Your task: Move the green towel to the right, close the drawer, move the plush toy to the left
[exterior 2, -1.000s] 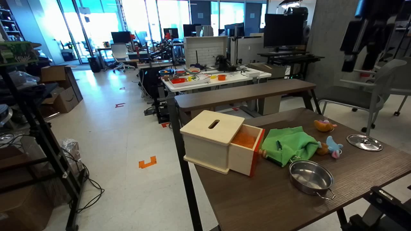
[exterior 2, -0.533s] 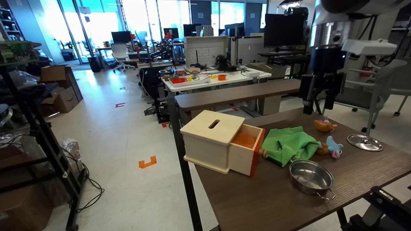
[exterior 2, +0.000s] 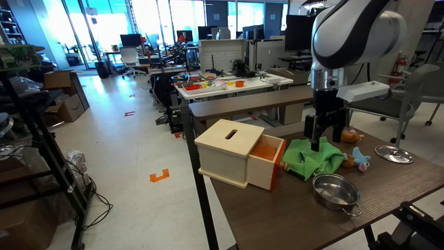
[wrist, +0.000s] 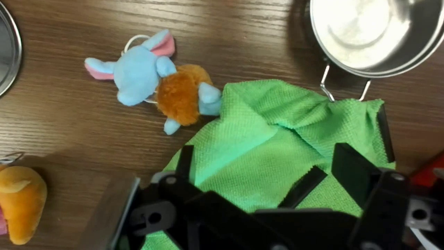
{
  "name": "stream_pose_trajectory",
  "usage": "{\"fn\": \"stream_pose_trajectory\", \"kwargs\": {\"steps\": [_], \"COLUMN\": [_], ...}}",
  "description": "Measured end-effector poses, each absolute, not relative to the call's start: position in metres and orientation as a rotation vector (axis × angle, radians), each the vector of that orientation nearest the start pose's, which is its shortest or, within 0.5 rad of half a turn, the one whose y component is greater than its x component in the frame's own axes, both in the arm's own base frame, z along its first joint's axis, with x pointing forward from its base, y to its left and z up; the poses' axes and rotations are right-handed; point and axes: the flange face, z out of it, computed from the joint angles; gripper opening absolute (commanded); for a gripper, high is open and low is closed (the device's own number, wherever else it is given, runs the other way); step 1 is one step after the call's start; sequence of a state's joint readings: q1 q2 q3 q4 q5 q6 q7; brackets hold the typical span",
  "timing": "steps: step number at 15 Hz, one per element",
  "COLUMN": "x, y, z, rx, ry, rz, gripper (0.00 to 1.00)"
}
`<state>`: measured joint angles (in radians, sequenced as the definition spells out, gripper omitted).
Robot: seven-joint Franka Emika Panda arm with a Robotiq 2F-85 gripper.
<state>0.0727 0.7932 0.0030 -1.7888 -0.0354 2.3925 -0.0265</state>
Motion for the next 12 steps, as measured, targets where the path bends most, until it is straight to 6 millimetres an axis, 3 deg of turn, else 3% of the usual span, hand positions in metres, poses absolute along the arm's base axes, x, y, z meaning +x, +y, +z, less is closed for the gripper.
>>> {"fn": "stream_pose_trajectory", "kwargs": {"steps": [4,12], "x": [0.634,0.653], "y": [0.054,0.048], "z": [0.065,0.039], "rx": [-3.17,-3.18], "ry": [-0.228,-0.218], "rz": [0.305,0.38], "gripper": [1.0,1.0]}}
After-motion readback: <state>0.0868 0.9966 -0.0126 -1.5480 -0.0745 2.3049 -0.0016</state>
